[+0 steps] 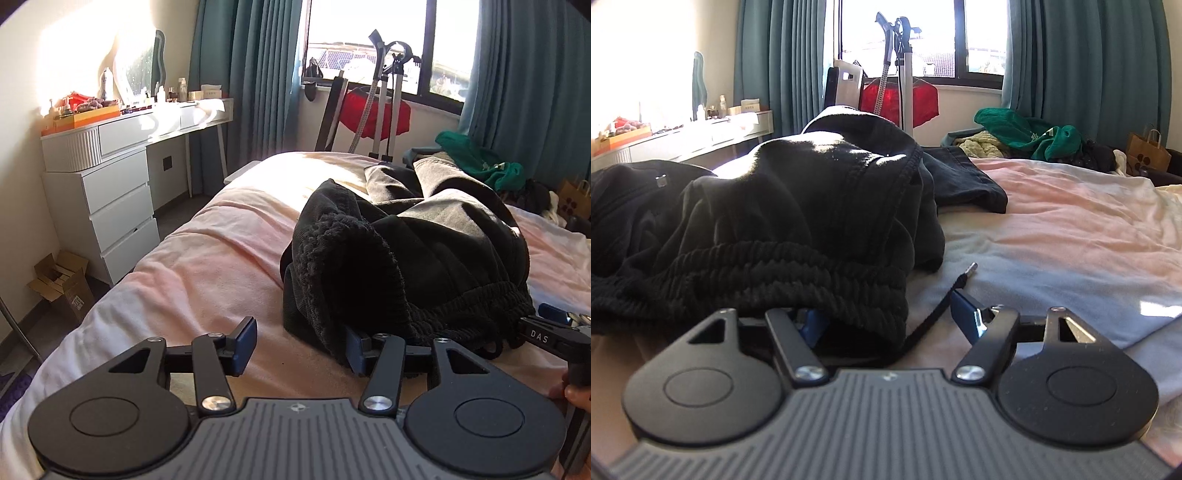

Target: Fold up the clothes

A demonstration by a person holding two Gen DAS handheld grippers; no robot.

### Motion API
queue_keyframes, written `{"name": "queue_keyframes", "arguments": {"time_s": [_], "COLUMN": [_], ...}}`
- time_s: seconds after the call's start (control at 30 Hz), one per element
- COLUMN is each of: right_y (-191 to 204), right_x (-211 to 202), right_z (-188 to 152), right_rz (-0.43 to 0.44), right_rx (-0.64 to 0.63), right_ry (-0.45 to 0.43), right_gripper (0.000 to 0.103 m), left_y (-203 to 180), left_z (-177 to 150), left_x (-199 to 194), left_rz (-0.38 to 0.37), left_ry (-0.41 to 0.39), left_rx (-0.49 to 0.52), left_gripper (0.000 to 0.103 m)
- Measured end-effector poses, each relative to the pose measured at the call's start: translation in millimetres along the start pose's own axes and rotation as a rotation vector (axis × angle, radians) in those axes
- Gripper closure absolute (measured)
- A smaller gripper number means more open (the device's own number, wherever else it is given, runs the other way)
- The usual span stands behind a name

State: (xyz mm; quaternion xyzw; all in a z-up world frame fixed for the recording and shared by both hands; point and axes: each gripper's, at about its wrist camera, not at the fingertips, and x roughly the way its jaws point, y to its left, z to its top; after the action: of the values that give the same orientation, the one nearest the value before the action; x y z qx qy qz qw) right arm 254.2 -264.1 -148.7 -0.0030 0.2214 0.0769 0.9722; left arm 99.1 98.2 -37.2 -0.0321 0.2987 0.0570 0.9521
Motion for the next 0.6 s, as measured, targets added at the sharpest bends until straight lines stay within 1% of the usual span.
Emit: {"name": "queue_keyframes", "arguments": {"time_s": [0.03, 0.07, 0.1, 0.17, 0.27, 0.37, 0.5, 0.53, 0.57, 0.6], "right_y": [1, 2, 3, 4, 8, 15, 22, 24, 25, 25], "right_x": [4, 7, 9, 8, -1, -19, -55, -65, -75, -86], "right_z": [2, 5, 8, 11, 11, 14, 22, 24, 26, 27], "right_rz": [0.022, 0.043, 0.063, 0.087, 0.063, 0.023, -0.018, -0.030, -0.041, -0.050], "right_rx": [-0.004, -0.007, -0.006, 0.004, 0.016, -0.046, -0.116, -0.126, -0.137, -0.145], "right_ry": [-0.012, -0.023, -0.033, -0.060, -0.082, -0.110, -0.143, -0.147, -0.151, -0.153], "right_gripper": [0.031, 0.035, 0.036, 0.047, 0.052, 0.055, 0.056, 0.058, 0.074, 0.079], "left_y": [0, 1, 1, 3, 5, 7, 12, 15, 17, 20], "left_z": [0, 0, 0, 1, 1, 1, 1, 1, 1, 1], "left_x": [0, 1, 1, 2, 2, 3, 4, 4, 4, 4], "left_rz": [0.001, 0.002, 0.003, 0.005, 0.008, 0.010, 0.017, 0.020, 0.023, 0.026], "left_ry": [-0.001, -0.001, -0.001, 0.000, 0.001, 0.002, 0.013, 0.020, 0.026, 0.033], "left_rx": [0.004, 0.007, 0.010, 0.015, 0.023, 0.032, 0.039, 0.039, 0.040, 0.041], "left_gripper": [0.048, 0.048, 0.046, 0.043, 0.043, 0.043, 0.040, 0.041, 0.041, 0.041]}}
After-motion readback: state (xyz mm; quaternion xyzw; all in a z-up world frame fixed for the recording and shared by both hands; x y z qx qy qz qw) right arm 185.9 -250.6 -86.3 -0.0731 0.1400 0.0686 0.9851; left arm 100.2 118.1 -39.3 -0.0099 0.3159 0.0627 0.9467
